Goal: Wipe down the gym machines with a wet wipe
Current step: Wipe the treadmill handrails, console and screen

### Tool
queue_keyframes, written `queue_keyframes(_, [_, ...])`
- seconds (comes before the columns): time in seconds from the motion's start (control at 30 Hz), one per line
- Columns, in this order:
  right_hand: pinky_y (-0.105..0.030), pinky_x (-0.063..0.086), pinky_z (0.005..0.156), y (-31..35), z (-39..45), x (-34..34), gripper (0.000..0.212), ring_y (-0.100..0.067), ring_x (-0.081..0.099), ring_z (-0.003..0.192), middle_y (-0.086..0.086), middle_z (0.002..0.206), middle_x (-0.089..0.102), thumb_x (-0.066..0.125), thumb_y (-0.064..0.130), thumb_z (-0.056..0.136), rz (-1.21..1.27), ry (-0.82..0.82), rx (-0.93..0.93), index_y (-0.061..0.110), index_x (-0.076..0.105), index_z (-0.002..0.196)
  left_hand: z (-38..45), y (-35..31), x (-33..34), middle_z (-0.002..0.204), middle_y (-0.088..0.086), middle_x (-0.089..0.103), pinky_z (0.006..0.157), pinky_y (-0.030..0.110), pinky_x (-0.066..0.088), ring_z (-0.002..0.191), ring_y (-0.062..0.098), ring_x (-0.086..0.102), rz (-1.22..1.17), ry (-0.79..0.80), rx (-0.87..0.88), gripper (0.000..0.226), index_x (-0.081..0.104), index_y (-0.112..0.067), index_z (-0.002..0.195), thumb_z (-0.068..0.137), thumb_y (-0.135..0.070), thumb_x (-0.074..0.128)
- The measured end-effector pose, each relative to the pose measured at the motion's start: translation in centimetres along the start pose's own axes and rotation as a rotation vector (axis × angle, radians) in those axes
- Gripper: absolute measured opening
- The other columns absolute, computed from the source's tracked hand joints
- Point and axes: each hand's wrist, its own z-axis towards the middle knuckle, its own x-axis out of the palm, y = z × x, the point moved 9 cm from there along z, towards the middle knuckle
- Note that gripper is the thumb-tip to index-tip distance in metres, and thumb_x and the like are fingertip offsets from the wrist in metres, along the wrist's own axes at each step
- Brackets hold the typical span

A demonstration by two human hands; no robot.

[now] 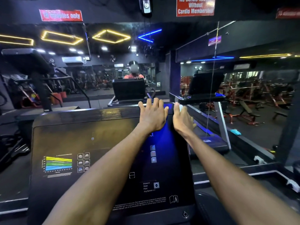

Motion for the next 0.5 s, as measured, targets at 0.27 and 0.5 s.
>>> queue_keyframes(0.27, [-0.058,0.02,0.111,-2.4,-0.8,0.4,0.079,-0.038,0.039,0.137,-0.014,0.146,0.05,0.008,0.07,0.096,0.028,0.064,0.099,0.015,0.041,0.144,0.0,-0.2,-0.4,0.124,0.008,0.049,0.092,0.059,0.032,0.111,0.033,0.046,-0.024,-0.038,0.017,0.045,0.048,-0.012,0.118,0.103,-0.045,0.021])
queue_keyframes(0.5, [-0.059,0.018,0.114,-6.8,-4.3,1.3,0.078,-0.036,0.04,0.139,-0.013,0.148,0.049,0.007,0.068,0.098,0.074,0.096,0.182,0.021,0.045,0.146,-0.3,-0.5,-0.3,0.134,0.01,0.043,0.099,0.059,0.031,0.115,0.032,0.045,-0.054,-0.072,0.07,0.047,0.042,-0.009,0.13,0.102,-0.042,0.023])
